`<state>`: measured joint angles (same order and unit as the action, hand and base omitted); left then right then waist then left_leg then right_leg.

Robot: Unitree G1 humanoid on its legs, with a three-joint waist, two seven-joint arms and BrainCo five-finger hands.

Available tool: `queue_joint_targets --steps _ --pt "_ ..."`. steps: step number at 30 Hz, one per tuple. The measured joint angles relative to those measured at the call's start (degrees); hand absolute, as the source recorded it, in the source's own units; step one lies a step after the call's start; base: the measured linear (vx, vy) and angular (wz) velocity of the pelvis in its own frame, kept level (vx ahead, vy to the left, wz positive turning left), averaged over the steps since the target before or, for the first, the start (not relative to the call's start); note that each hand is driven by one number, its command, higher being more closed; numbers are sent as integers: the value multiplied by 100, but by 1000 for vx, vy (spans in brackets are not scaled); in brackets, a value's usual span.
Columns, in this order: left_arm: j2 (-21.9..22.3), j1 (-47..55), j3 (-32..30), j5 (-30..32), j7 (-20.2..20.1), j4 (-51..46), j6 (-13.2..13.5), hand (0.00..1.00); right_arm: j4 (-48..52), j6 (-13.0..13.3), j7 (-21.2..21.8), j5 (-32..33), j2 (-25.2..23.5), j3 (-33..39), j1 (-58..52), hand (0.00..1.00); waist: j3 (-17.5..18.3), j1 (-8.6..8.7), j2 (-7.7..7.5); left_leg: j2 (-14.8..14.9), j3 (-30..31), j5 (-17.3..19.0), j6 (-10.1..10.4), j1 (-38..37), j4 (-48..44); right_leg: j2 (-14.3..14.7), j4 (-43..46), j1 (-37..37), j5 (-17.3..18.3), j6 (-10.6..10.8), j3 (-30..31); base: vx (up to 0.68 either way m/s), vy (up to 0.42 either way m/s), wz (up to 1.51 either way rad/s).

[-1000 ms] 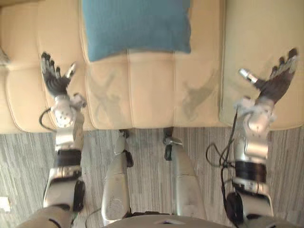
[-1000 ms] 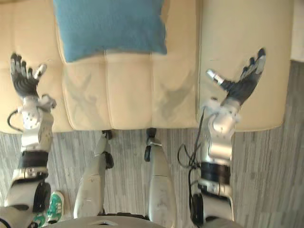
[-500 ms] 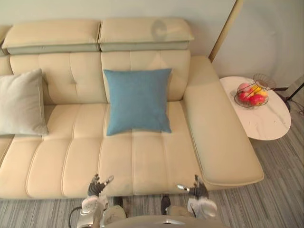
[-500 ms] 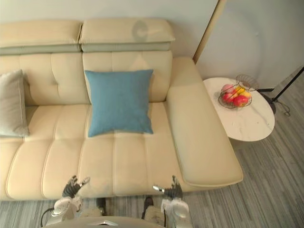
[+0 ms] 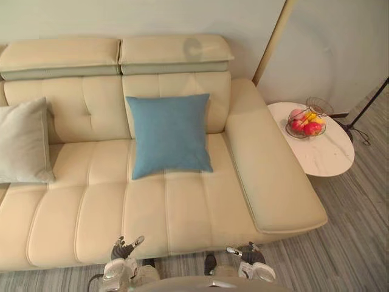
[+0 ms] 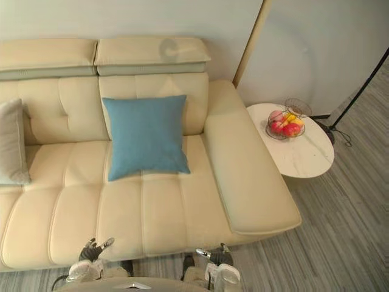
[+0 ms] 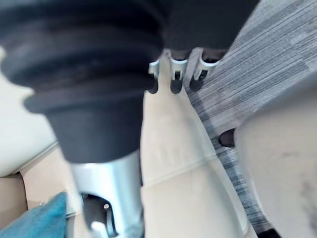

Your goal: Pick up cushions and gather them together orderly.

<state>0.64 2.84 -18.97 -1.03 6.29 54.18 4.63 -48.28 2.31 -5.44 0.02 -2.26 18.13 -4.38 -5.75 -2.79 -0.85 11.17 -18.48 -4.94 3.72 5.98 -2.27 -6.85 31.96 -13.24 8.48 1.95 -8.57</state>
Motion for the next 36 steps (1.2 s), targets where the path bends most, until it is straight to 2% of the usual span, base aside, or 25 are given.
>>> queue_joint_targets --steps 1,2,3,4,5,6,7,8,9,12,13,14,15,17,18,19,21,23,24,28,29,36 --pt "-22 10 -7 -3 19 -22 -1 0 -11 -1 -5 0 0 1 -15 0 -16 2 -44 0 43 13 3 11 -67 -132 478 17 99 30 -82 -121 -165 28" --pt "-70 67 -17 -4 81 -87 -3 0 -56 0 -6 0 -4 1 -66 0 3 -19 -159 -3 165 28 26 99 -259 -389 1071 189 146 102 -158 -70 -154 28" --pt "-84 92 -35 -6 88 -119 -3 0 -89 1 -7 -5 -2 5 -88 0 13 -33 -203 -17 171 16 43 149 -361 -421 1018 210 161 173 -149 -114 -195 21" --pt "-29 120 -147 -22 91 -138 -12 0 -170 0 -9 -34 25 11 58 0 13 -82 -271 39 198 -18 67 269 -488 -305 824 233 228 246 -333 -124 -155 -12" --pt "111 185 -131 -59 91 -130 -19 0 -171 4 -33 -39 110 10 63 0 93 -190 -74 108 191 -41 43 354 -494 -116 237 434 335 380 -319 -135 -162 -31" --pt "222 292 -123 -120 96 -201 4 0 -172 7 -60 -45 196 -10 65 0 110 -277 14 202 86 -198 105 447 -490 -60 -35 625 658 380 -312 -207 -217 -27" --pt "143 208 -96 -156 108 -216 28 0 -185 0 -101 -45 131 -94 238 0 29 -305 -131 81 43 -290 117 669 -579 -97 -487 696 1087 244 -320 -157 -177 -11" --pt "153 143 -73 -165 115 -153 16 0 -216 -6 -102 -45 142 -144 255 0 -53 -295 3 158 97 -338 120 707 -574 -10 -529 702 1005 220 -356 -320 -183 5" --pt "224 146 56 -188 113 -150 14 0 -184 -7 -105 -43 179 -263 322 0 -119 -311 234 348 109 -447 98 715 -419 226 -789 729 831 102 -460 -256 -76 4" --pt "285 242 162 -225 166 -179 32 0 -173 -7 -129 -42 228 -518 261 0 -77 -280 328 389 85 -368 215 689 -213 295 -811 689 737 40 -544 -244 -34 11" --pt "285 229 181 -222 172 -189 39 0 -158 -5 -133 -42 220 -626 288 0 -92 -284 301 371 -9 -195 268 710 -256 216 -963 655 608 -66 -538 -136 74 -17" --pt "288 199 182 -220 174 -186 55 0 -160 -4 -133 -43 231 -619 283 0 -91 -297 290 333 -10 -162 237 724 -614 181 -1088 627 453 -67 -471 -102 124 -34" --pt "290 202 164 -216 177 -181 49 0 -160 0 -146 -43 246 -611 255 0 -77 -272 272 270 48 250 122 704 -1194 109 -1156 547 300 1 -395 -76 119 -36" --pt "278 194 144 -222 172 -180 48 0 -158 -5 -146 -48 248 -581 251 0 -103 -286 226 225 124 894 112 673 -1875 54 -1205 476 176 82 -210 -69 156 -39" --pt "297 195 106 -222 170 -175 47 0 -159 -7 -145 -50 242 -558 240 0 -104 -287 227 221 129 1119 106 580 -2038 54 -1254 480 115 141 -129 -47 160 -44" --pt "339 228 78 -221 168 -170 46 0 -171 -12 -142 -54 230 -531 213 0 -74 -254 292 178 129 1255 134 481 -1965 58 -1295 502 59 230 -56 -77 183 -34" --pt "194 310 55 -222 163 -170 45 0 -224 -29 -130 -105 65 -308 107 0 27 -159 89 -99 -67 1119 35 309 -1450 -99 -1656 547 -149 315 70 -94 203 -22" --pt "94 312 77 -220 162 -87 36 0 -322 -29 -114 -176 9 -120 46 0 119 -102 -58 -357 -98 920 60 83 -881 -205 -2149 749 -434 363 66 -51 118 1" --pt "57 315 118 -220 161 -47 33 0 -412 -26 -116 -191 21 -67 50 0 137 -80 -86 -428 -85 899 54 23 -736 -231 -2294 822 -512 362 55 -55 105 10" --pt "-25 304 190 -214 83 179 -1 0 -713 -32 -109 -202 129 130 59 0 210 -16 -135 -784 155 807 91 -338 -32 -310 -2784 1100 -713 327 64 -6 76 3" --pt "-248 277 345 -210 -46 547 -92 0 -1350 -130 -105 -215 502 454 445 0 230 137 44 -859 700 290 -44 -907 667 -110 -3218 1606 -783 386 15 0 0 0" --pt "-248 277 352 -210 -46 547 -93 0 -1350 -130 -105 -215 510 454 445 0 213 137 72 -857 699 290 -44 -908 667 -108 -3217 1606 -783 387 19 0 0 0"
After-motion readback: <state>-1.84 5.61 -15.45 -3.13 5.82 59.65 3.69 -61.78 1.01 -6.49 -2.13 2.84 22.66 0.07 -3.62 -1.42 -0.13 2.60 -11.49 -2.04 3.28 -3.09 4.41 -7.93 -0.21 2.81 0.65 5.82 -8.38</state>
